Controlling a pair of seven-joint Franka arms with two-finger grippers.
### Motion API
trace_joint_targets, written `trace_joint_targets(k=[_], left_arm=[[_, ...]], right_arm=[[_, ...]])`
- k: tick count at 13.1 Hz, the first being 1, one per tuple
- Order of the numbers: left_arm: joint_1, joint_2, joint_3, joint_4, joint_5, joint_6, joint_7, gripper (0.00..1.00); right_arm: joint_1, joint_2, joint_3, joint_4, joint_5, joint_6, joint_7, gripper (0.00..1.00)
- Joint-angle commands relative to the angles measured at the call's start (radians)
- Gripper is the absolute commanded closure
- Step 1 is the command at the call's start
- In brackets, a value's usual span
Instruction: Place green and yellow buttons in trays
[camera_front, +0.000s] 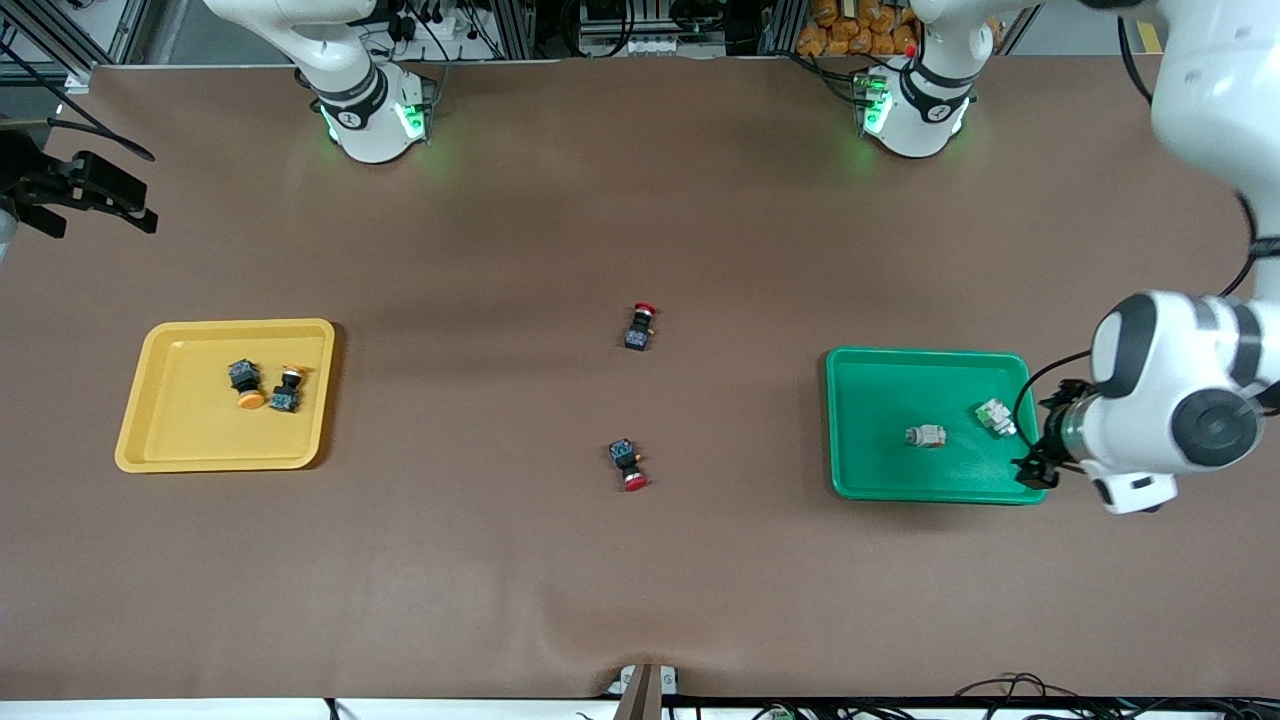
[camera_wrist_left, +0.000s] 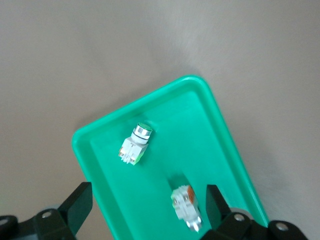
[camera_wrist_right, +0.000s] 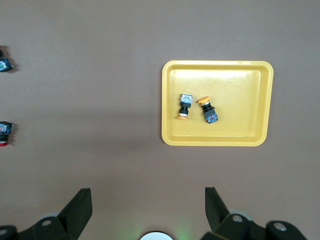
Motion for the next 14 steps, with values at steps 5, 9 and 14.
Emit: trace_joint_targets(k=[5, 9, 14], left_arm=[[-0.011, -0.287, -0.013, -0.023, 0.013, -0.191, 0.041, 0.00], [-0.009, -0.330, -0.059, -0.020, 0.011, -0.274, 0.175, 0.00], [-0.006, -0.401, -0.081, 0.053, -0.075, -0.372, 0.424, 0.00]], right_arm=[[0.002, 0.008, 0.002, 0.025, 0.020, -0.025, 0.003, 0.00], [-0.001, 0.008, 0.001, 0.024, 0.020, -0.029, 0.003, 0.00], [-0.004, 0.010, -0.001, 0.024, 0.023, -0.032, 0.003, 0.00]])
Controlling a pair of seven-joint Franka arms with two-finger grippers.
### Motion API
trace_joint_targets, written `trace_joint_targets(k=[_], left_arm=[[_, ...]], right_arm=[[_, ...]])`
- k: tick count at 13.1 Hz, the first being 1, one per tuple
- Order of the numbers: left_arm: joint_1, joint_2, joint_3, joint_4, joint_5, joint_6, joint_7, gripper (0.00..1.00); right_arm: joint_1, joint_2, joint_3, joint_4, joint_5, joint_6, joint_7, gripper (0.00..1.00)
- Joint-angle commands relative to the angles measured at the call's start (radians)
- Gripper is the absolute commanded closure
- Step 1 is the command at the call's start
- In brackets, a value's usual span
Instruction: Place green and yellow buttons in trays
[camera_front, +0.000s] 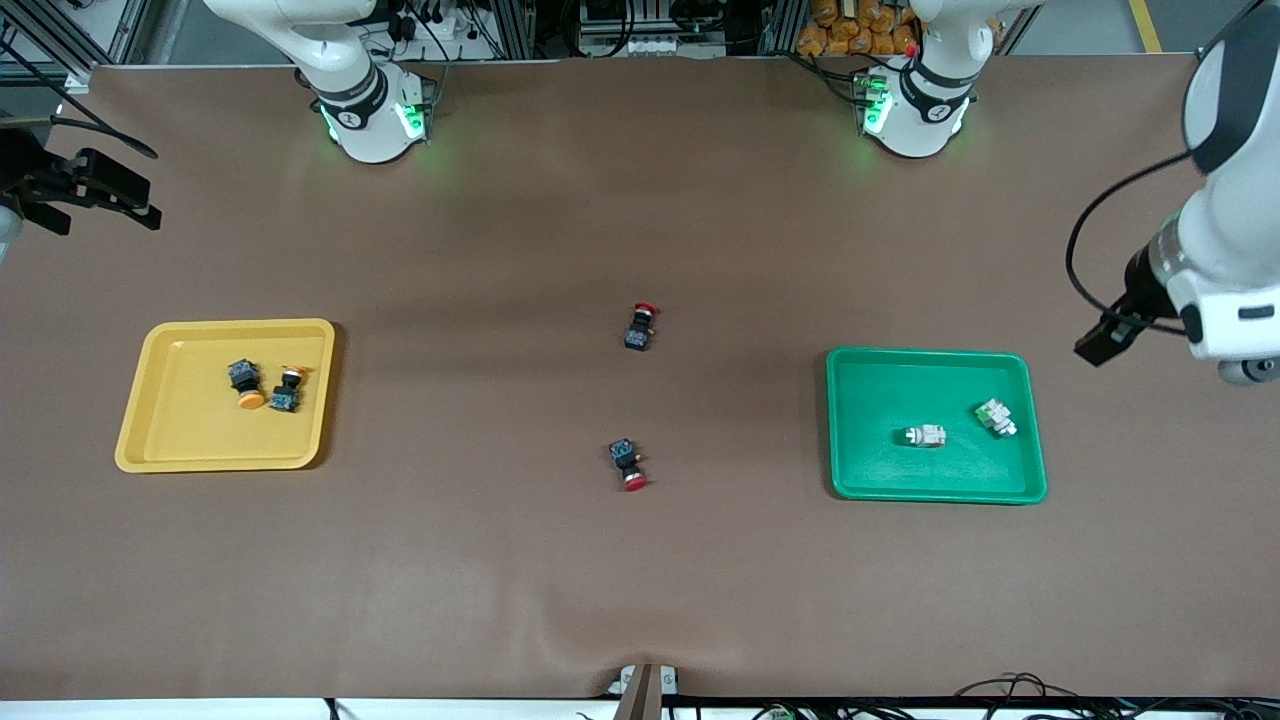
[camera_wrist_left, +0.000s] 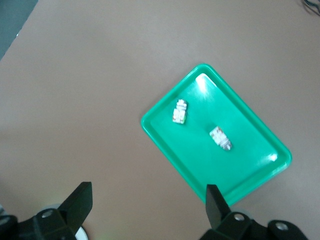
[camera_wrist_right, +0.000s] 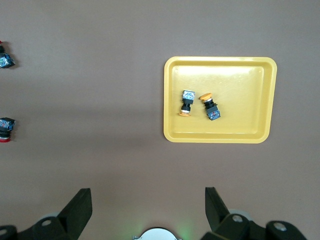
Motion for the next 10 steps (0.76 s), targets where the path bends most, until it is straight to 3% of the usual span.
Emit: trace_joint_targets(k=[1, 6, 10], left_arm=[[0.009, -0.058, -0.001, 0.012, -0.041, -0.038, 0.133, 0.00], [0.023, -0.131, 0.032, 0.001, -0.170, -0.119, 0.382, 0.00], [-0.029, -0.230, 0.166, -0.082, -0.283, -0.118, 0.584, 0.00]], right_arm=[[-0.005, 0.009, 0.000, 0.022, 0.016, -0.016, 0.003, 0.00], [-0.005, 0.009, -0.006, 0.022, 0.018, -0.016, 0.003, 0.00], [-0.006, 0.011, -0.011, 0.020, 0.025, -0.016, 0.003, 0.00]])
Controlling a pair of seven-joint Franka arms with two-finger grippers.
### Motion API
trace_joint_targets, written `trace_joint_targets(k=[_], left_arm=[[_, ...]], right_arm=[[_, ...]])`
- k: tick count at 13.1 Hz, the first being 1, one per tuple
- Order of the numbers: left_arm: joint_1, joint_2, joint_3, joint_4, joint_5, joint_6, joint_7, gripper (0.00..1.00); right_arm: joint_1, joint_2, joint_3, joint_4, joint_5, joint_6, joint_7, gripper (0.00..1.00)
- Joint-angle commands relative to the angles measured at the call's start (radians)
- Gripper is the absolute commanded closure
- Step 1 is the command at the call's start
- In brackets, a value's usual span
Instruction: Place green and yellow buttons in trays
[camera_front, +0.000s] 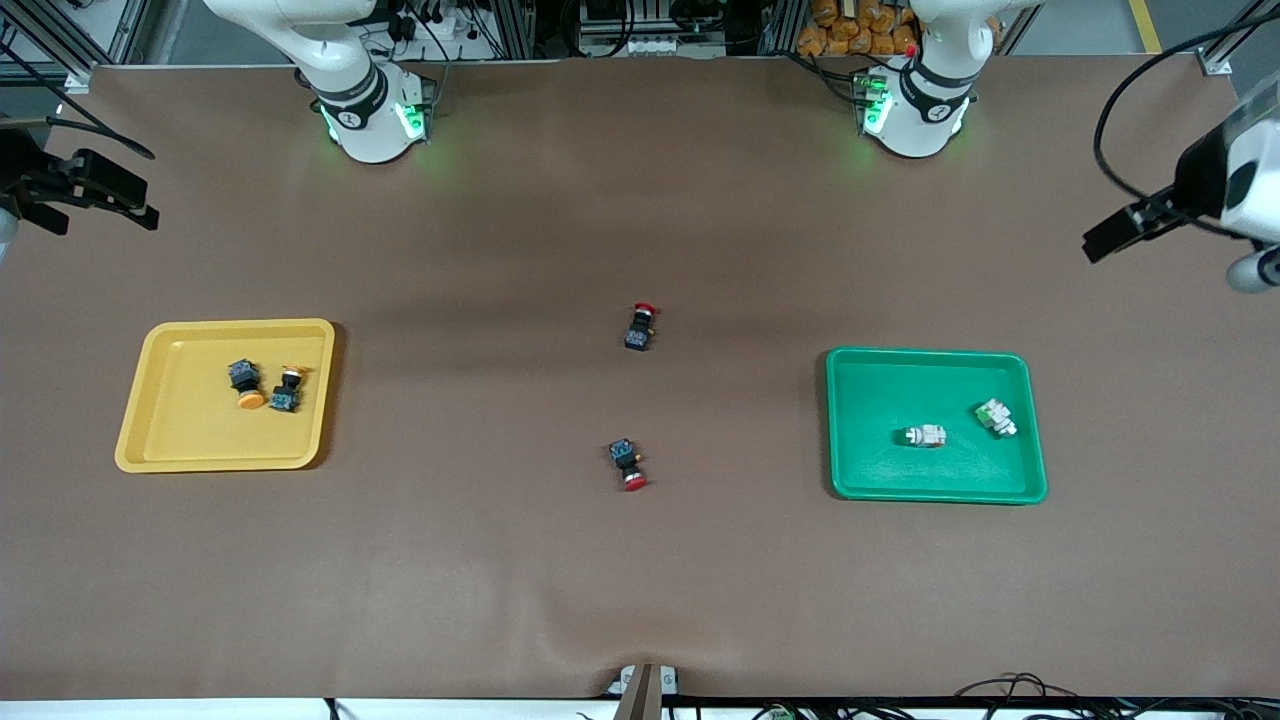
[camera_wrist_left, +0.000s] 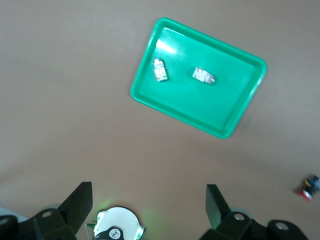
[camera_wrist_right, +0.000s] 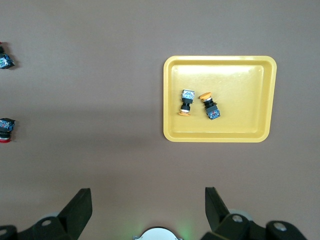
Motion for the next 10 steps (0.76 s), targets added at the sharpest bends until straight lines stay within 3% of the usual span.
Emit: trace_joint_targets(k=[1, 3, 7, 10], left_arm=[[-0.058, -0.090, 0.104, -0.091, -0.063, 0.003, 0.132, 0.00], [-0.058, -0.092, 0.115, -0.115, -0.077, 0.023, 0.177, 0.00], [-0.058, -0.161, 0.129, -0.290, -0.083, 0.153, 0.269, 0.00], [-0.057, -0.145, 0.126, -0.289, -0.081, 0.160, 0.340, 0.00]], right_arm=[[-0.004, 0.010, -0.009, 0.020, 0.022, -0.015, 0.002, 0.00], [-0.004, 0.010, -0.009, 0.019, 0.024, -0.015, 0.002, 0.00], [-0.004, 0.010, -0.009, 0.017, 0.025, -0.015, 0.001, 0.00], [-0.004, 0.012, -0.015, 0.016, 0.025, -0.016, 0.001, 0.00]])
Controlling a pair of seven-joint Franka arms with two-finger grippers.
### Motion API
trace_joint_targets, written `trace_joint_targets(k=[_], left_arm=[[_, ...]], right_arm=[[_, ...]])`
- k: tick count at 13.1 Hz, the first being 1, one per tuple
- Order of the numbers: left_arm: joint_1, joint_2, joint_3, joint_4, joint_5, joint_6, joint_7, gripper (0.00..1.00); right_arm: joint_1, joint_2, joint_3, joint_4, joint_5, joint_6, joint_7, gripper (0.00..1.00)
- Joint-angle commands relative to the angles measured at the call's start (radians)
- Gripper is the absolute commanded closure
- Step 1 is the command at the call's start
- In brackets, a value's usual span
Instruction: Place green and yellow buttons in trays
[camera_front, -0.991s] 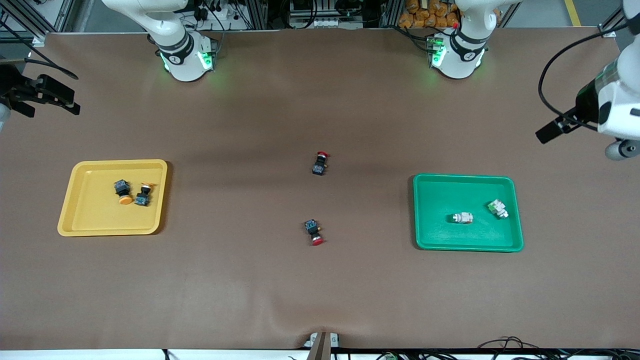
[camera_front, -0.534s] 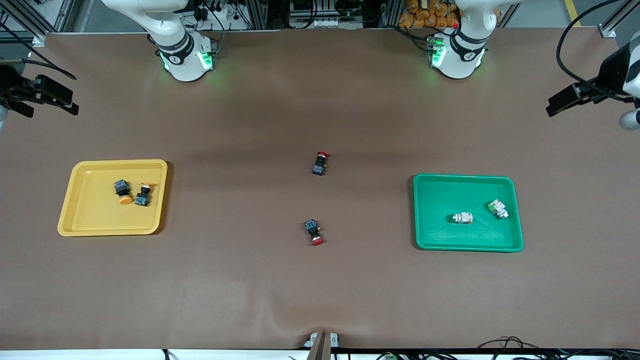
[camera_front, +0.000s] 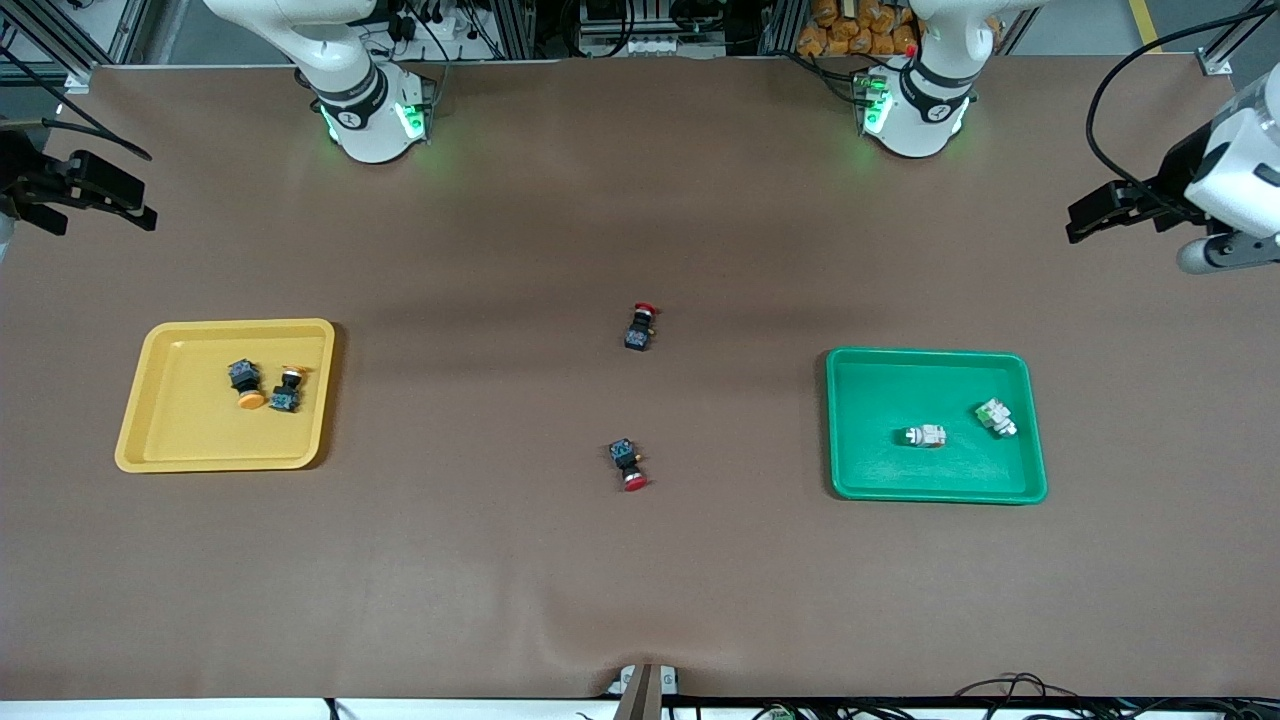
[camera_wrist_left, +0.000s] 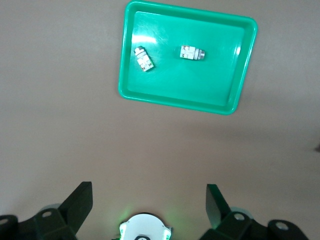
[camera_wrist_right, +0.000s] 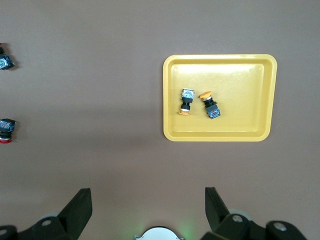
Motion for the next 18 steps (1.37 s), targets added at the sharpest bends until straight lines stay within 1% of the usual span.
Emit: trace_joint_targets(k=[1, 7, 9, 14, 16, 18], left_arm=[[-0.004, -0.021, 0.012, -0.032, -0.018, 0.020, 0.047, 0.00], [-0.003, 0.001, 0.008, -0.018, -0.020, 0.047, 0.043, 0.00], [0.000, 0.025, 0.008, 0.022, -0.027, 0.046, 0.035, 0.00], [-0.010, 0.031, 0.006, 0.044, -0.021, 0.044, 0.033, 0.00], [0.013, 0.065, 0.014, 0.080, -0.029, 0.040, 0.043, 0.00], [0.000, 0.062, 0.003, 0.064, -0.020, 0.018, 0.040, 0.00]], right_arm=[[-0.006, 0.009, -0.006, 0.016, 0.020, -0.014, 0.001, 0.00], [-0.004, 0.009, -0.006, 0.016, 0.020, -0.014, 0.001, 0.00], [-0.004, 0.009, -0.006, 0.016, 0.020, -0.014, 0.001, 0.00], [-0.006, 0.009, -0.006, 0.016, 0.020, -0.014, 0.001, 0.00], [-0.006, 0.009, -0.006, 0.014, 0.020, -0.014, 0.001, 0.00], [-0.007, 0.009, -0.006, 0.014, 0.020, -0.014, 0.001, 0.00]])
